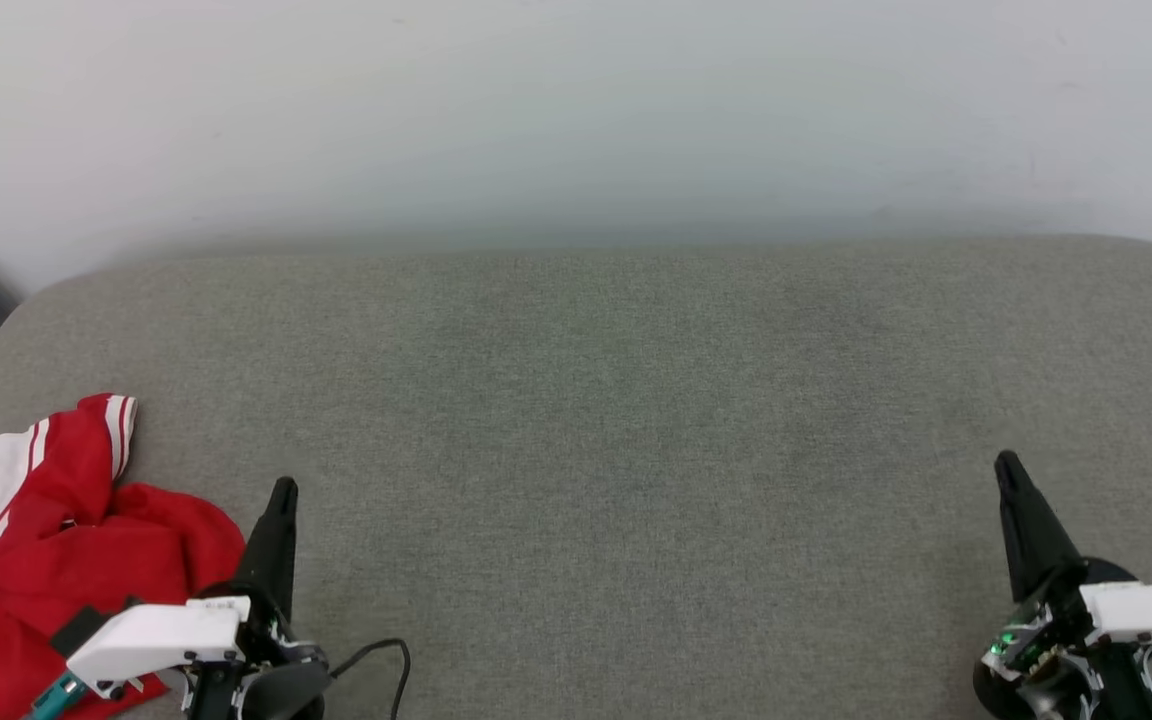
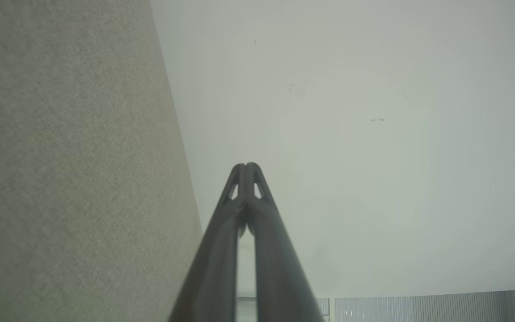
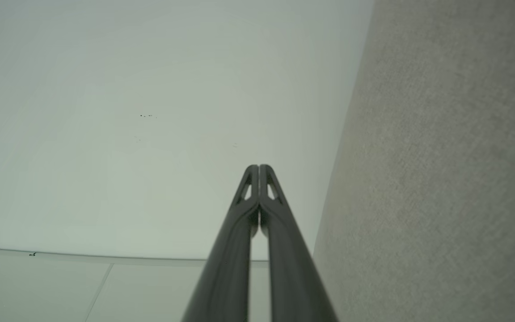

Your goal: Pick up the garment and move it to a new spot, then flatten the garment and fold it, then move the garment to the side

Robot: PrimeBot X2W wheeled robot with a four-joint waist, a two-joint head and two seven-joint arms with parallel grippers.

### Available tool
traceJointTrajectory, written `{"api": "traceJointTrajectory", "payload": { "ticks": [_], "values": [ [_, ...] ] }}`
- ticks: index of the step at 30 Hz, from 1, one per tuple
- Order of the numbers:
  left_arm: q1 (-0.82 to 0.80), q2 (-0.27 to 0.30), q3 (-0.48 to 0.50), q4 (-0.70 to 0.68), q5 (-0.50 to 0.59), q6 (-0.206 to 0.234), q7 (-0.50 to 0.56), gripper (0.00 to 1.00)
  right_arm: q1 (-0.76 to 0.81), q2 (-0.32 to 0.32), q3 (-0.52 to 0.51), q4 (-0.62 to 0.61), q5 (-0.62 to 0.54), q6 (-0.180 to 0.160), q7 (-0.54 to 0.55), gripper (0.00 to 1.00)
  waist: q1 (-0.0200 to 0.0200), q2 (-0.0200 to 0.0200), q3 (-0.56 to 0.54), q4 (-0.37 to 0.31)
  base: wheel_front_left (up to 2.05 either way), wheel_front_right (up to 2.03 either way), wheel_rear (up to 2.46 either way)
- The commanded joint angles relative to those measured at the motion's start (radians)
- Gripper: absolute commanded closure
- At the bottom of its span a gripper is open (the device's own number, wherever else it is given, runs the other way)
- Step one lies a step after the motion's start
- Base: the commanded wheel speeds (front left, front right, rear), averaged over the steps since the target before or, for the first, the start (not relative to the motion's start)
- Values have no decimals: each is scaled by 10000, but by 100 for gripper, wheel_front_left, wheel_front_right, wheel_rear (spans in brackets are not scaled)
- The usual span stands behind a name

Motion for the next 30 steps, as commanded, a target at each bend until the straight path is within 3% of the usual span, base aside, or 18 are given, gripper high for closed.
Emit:
{"api": "traceJointTrajectory", "payload": {
  "ticks": [1, 14, 30],
  "values": [
    [22, -4, -16, 46, -1, 2, -2, 0, 30, 0, 5, 46, -2, 0, -2, 0, 0, -1, 0, 0, 0, 0, 0],
    [9, 2, -734, -393, 196, 3, -615, 0, 207, -25, 484, -484, -652, 0, -646, 0, 0, -1, 0, 6, 0, 0, 0],
    [24, 24, -1284, -999, 1565, 4, -1331, 0, 349, -26, 809, -1236, -3506, 0, -1331, 0, 0, -1, -22, 58, 0, 0, 0]
  ]
}}
